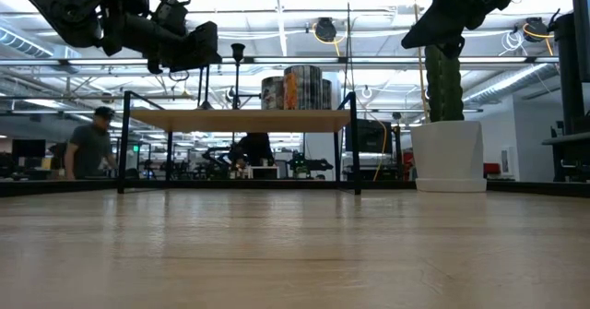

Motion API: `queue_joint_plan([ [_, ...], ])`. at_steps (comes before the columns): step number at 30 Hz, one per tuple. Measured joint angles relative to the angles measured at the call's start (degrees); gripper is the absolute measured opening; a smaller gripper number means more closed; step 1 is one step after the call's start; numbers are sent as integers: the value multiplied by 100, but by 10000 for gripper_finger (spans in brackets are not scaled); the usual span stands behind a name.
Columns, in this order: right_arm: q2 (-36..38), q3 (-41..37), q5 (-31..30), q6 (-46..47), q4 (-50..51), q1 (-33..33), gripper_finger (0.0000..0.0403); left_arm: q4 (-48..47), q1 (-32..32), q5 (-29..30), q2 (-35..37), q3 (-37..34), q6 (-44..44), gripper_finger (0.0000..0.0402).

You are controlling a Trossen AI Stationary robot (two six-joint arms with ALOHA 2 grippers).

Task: Pick & Place candle stick holders
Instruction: Put the black candle holder on the shelf, then return to Home Position

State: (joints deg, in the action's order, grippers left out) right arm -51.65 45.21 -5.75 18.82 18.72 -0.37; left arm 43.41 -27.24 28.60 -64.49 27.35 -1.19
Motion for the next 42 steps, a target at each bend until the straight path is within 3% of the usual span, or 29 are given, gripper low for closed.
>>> queue_joint_plan([
  [10, -1, 0, -1, -1, 0, -1, 0, -554, 204, 189, 119, 0, 40, 209],
  [18, -1, 0, 0, -41, 0, 1, 0, -1043, 390, 508, 673, 2, -34, 210],
  [30, -1, 0, -11, -62, 0, 0, 0, -1920, 987, 502, 1431, 2, 367, 209],
  [36, -1, 0, -17, -131, 0, 1, 0, -2467, 1451, -302, 1784, 4, 741, 209],
  [42, 127, 0, -17, -229, 39, 1, 0, -2700, 1798, -1009, 2233, 4, 1668, 209],
])
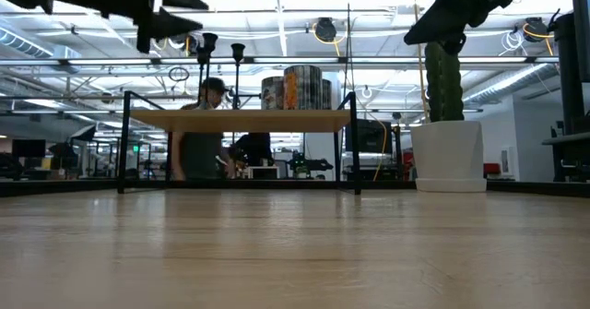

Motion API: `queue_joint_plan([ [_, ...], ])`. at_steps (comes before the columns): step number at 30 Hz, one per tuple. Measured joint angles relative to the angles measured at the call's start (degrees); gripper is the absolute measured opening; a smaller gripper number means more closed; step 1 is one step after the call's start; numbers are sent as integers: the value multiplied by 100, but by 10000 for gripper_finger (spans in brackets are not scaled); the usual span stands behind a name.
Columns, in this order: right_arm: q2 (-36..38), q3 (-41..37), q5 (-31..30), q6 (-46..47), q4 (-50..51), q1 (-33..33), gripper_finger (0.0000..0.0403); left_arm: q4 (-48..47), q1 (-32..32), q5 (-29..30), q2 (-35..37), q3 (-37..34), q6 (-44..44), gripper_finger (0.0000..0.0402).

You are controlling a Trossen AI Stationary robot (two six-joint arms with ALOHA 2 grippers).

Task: Pick & Place candle stick holders
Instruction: Return to Home Position

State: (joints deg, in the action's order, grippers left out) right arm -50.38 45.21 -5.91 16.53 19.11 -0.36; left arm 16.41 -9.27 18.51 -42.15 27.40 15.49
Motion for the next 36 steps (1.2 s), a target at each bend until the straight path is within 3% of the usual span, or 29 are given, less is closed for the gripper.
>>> queue_joint_plan([
  [6, 385, 0, -2, -30, 160, -2, 0, -173, 307, -49, 591, 0, 476, 188],
  [14, 842, 0, -26, -33, 584, -4, 0, -486, 808, -152, 1003, 0, 390, 28],
  [16, 924, 0, -16, -33, 732, -4, 0, -603, 895, -152, 1056, 0, 391, 8],
  [30, 1249, 0, -4, 686, 818, -7, 0, -581, 1057, -267, 1060, 0, 901, 62],
  [33, 1228, 0, -4, 674, 816, -7, 0, -540, 1057, -666, 1080, 0, 682, 62],
  [36, 1200, 0, -13, 800, 641, -4, 0, -551, 1057, -1448, 1099, 0, 39, 63],
])
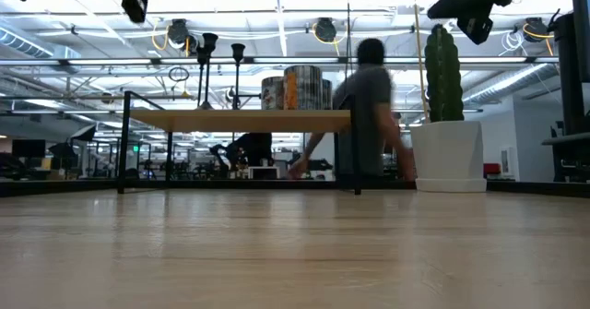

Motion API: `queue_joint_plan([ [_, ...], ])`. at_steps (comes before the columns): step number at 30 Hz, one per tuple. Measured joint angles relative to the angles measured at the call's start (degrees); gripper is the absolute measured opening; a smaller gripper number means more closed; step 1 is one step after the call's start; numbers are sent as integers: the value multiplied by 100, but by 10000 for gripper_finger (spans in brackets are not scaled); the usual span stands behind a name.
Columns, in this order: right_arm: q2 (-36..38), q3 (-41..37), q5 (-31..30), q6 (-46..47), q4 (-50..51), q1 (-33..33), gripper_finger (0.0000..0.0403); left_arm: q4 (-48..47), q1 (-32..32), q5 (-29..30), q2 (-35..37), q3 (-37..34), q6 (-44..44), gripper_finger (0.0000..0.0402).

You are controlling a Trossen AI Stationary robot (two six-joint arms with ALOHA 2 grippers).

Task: Pick & Place candle stick holders
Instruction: Return to Home Position

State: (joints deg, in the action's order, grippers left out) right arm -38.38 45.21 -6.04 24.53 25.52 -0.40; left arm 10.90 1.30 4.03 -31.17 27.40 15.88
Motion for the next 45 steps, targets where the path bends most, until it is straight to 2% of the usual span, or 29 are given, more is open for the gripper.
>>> queue_joint_plan([
  [3, -4, 0, 66, -185, -256, 0, 0, 8, -11, -659, 124, 0, -558, 63],
  [5, 29, 0, 353, -507, -321, -4, 0, -111, -13, -804, 305, 0, -704, 63],
  [7, 91, 0, 624, -686, -377, -5, 0, -412, -15, -806, 573, 0, -845, 63],
  [10, 259, 0, 672, -723, -398, -4, 0, -999, -15, -753, 1075, 0, -843, 63],
  [15, 631, 0, 613, -905, -391, -4, 0, -1608, 2, -851, 1791, 0, -837, 63],
  [21, 970, -110, 298, -953, -513, -5, 0, -2067, 2, -903, 2080, 0, -1051, 63],
  [26, 1246, -927, 314, -895, -1634, -7, 0, -2108, 2, -1281, 2078, 0, -1298, 63],
  [31, 1497, -1812, 436, -641, -2410, -7, 0, -1682, 2, -1321, 2068, -298, -1291, 63],
  [36, 1917, -2072, 440, -613, -2379, -4, 0, -1429, 2, -1436, 2119, -733, -1277, 63],
  [41, 2578, -2081, 412, -911, -2106, -2, 0, -1582, 2, -1488, 2484, -732, -1650, 63],
  [45, 2936, -2081, 286, -726, -1844, 0, 0, -1879, 2, -1510, 2860, -732, -1652, 63],
])
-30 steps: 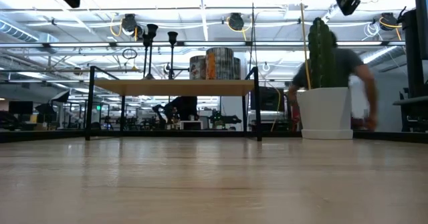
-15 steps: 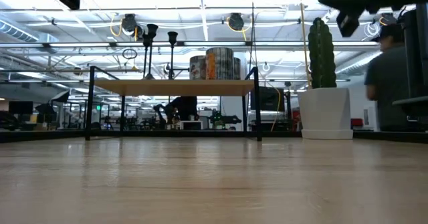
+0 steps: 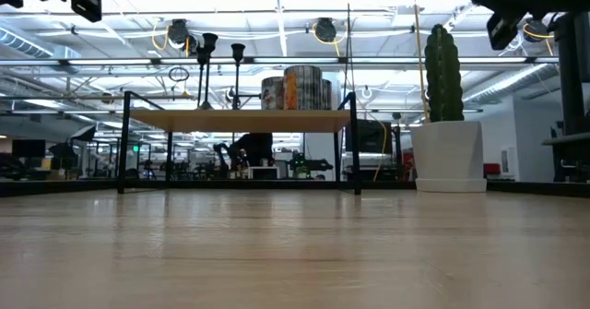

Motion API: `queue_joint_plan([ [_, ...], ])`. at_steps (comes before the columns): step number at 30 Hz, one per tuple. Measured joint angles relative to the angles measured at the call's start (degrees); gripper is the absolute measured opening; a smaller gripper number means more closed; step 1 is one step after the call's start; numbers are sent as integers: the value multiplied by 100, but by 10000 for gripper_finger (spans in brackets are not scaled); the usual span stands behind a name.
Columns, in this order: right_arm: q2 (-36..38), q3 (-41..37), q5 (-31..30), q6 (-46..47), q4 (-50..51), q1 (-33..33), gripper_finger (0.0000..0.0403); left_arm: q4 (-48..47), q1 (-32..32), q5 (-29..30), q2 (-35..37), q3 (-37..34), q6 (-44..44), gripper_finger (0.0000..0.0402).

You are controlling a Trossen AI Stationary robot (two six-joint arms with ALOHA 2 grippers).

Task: Pick & Place candle stick holders
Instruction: Return to Home Position

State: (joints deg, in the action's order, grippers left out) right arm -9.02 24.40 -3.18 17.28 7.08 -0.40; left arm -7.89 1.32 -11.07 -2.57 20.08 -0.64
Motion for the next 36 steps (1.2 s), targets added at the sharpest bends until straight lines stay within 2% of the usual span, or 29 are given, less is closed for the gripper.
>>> queue_joint_plan([
  [4, 35, -38, 22, 14, 37, -4, 0, -136, 0, -110, 79, -7, 184, 63],
  [6, 35, -175, 22, 5, -84, -4, 0, 81, 0, -140, 32, -135, 203, 63],
  [11, 38, -959, 169, -2, -1251, -4, 0, 1113, 0, -155, -88, -860, 269, 63],
  [14, 43, -1327, 193, 135, -1640, -4, 0, 1243, 0, -157, -67, -1125, 416, 63],
  [20, 197, -1510, 195, 405, -1448, -4, 0, 1074, -9, -243, 175, -1126, 218, 63],
  [25, 479, -1513, 186, 306, -1025, -4, 0, 732, -13, 192, 227, -1126, 332, 63],
  [36, 822, -1513, -7, 252, -310, -4, 0, 588, -11, 352, 227, -1124, 122, 63],
])
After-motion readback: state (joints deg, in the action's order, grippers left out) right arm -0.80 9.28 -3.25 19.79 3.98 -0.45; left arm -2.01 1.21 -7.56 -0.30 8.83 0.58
